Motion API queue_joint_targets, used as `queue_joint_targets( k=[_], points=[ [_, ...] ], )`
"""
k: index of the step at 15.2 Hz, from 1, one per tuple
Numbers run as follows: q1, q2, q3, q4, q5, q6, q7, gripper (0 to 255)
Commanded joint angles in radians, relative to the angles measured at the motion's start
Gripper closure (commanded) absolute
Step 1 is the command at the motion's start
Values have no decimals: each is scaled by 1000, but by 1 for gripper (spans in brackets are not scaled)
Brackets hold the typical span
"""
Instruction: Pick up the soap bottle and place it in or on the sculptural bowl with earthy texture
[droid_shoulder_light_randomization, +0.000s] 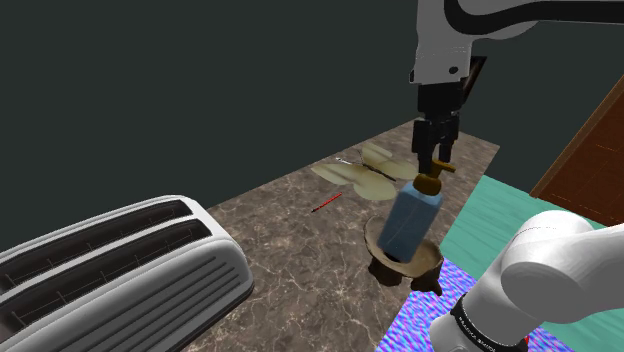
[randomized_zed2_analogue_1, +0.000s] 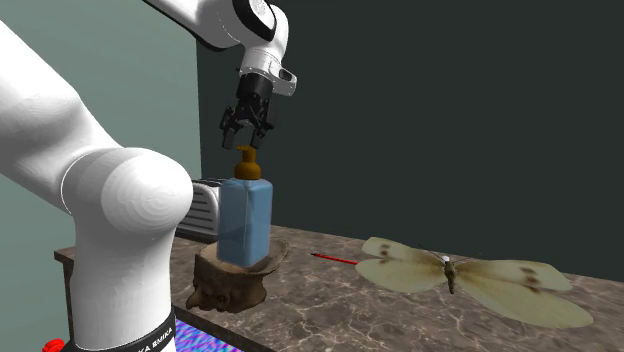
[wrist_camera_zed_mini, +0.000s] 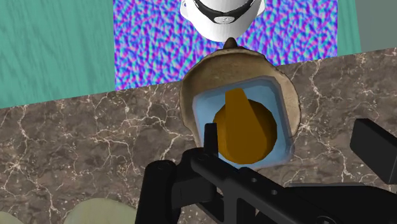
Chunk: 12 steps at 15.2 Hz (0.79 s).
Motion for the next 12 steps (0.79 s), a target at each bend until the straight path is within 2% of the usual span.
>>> queue_joint_targets(
  k=[1,4,12],
  points=[
    [-1,20,-1,44,-1,-24,1,0],
    [-3,81,-2,173,-4,-92,2,0],
    [-3,81,-2,173,-4,-92,2,0]
  ],
)
